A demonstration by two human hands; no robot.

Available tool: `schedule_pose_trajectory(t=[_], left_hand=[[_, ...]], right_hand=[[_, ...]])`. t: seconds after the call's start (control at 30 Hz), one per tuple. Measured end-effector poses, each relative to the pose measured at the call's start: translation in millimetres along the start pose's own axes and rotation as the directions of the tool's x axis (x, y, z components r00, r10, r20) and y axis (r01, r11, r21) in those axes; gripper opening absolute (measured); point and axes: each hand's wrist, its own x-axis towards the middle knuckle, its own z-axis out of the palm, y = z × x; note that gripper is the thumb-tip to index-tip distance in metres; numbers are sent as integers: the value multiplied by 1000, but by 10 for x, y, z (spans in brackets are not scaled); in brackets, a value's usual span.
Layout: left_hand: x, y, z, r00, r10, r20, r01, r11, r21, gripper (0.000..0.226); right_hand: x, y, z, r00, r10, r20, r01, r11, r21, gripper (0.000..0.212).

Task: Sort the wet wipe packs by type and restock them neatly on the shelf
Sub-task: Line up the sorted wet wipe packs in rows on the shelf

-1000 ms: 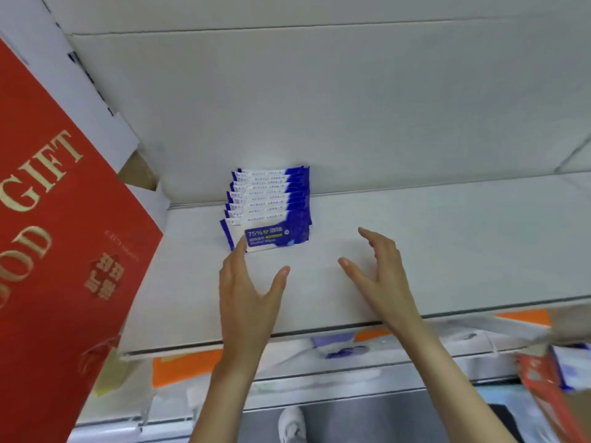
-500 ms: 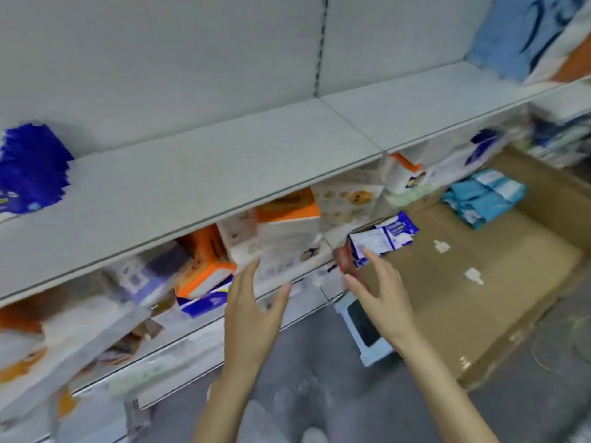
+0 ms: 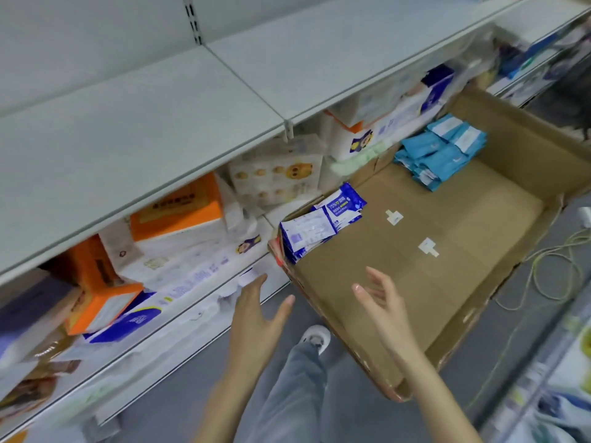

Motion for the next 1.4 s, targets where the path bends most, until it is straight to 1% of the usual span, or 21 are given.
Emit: schedule_pose_trajectory(t=[0.13, 0.23, 0.33, 0.43, 0.5, 0.57, 0.63, 0.67, 0.73, 0.9, 1.0, 1.1, 1.17, 1.27, 1.3, 1.33, 1.37, 1.4], left_hand=[[669, 107, 469, 994, -60, 91, 57, 998, 27, 57], [1215, 172, 727, 995, -50, 86, 45, 997, 65, 54], [1721, 144, 924, 995, -64, 73, 50, 982, 180, 52], [2081, 54, 1071, 995, 4, 102, -37, 946, 323, 52], [2220, 23, 1125, 991, 9, 136, -63, 916, 396, 54], [2294, 12, 1159, 989, 1, 145, -69, 882, 465, 57], [2308, 20, 1179, 991, 19, 133, -83, 866, 493, 60], [2302, 33, 1185, 991, 9, 133, -73, 872, 484, 61], [2282, 56, 1195, 989, -25, 148, -51, 870, 490, 65], [2342, 19, 1242, 989, -18, 145, -72, 804, 590, 68], [2379, 43, 1281, 991, -19, 129, -65, 786, 614, 63], [2343, 110, 1299, 985, 12, 172, -119, 771, 626, 53], [2266, 197, 1275, 978, -31, 207, -105, 782, 614, 47], [2114, 345, 1176, 949, -189, 252, 9, 816, 578, 35], [2052, 405, 1126, 927, -261, 271, 92, 856, 509, 30], [1973, 492, 1066, 893, -336, 300, 212, 901, 380, 22], [1887, 573, 1001, 853, -396, 341, 338, 916, 217, 14], [1789, 665, 921, 821, -423, 383, 438, 897, 51, 12]], right_hand=[[681, 147, -85, 989, 150, -8, -150, 989, 13, 42], [1317, 207, -89, 967, 254, -13, -252, 963, 93, 36], [1905, 282, 21, 931, 364, 7, -359, 913, 194, 31], [2353, 283, 205, 904, 422, 62, -418, 847, 329, 24], [2562, 272, 354, 889, 449, 90, -449, 813, 371, 21], [2724, 265, 489, 844, 535, 42, -501, 757, 420, 26], [2827, 254, 583, 788, 613, -54, -531, 721, 444, 31], [2859, 245, 613, 773, 628, -90, -537, 723, 434, 35], [2890, 245, 652, 762, 638, -110, -543, 723, 427, 41], [2906, 287, 613, 778, 627, -49, -571, 737, 360, 36], [2870, 325, 531, 784, 620, 17, -572, 713, 406, 33], [2760, 368, 375, 805, 588, 77, -538, 672, 509, 22], [2647, 382, 231, 823, 562, 85, -504, 653, 565, 28], [2394, 358, -35, 856, 512, 68, -459, 695, 554, 22], [2278, 333, -132, 870, 486, 85, -451, 715, 534, 22], [2146, 299, -234, 884, 455, 111, -443, 737, 511, 23], [1994, 249, -334, 895, 422, 141, -433, 752, 497, 24], [1830, 191, -424, 904, 391, 173, -424, 767, 482, 25]])
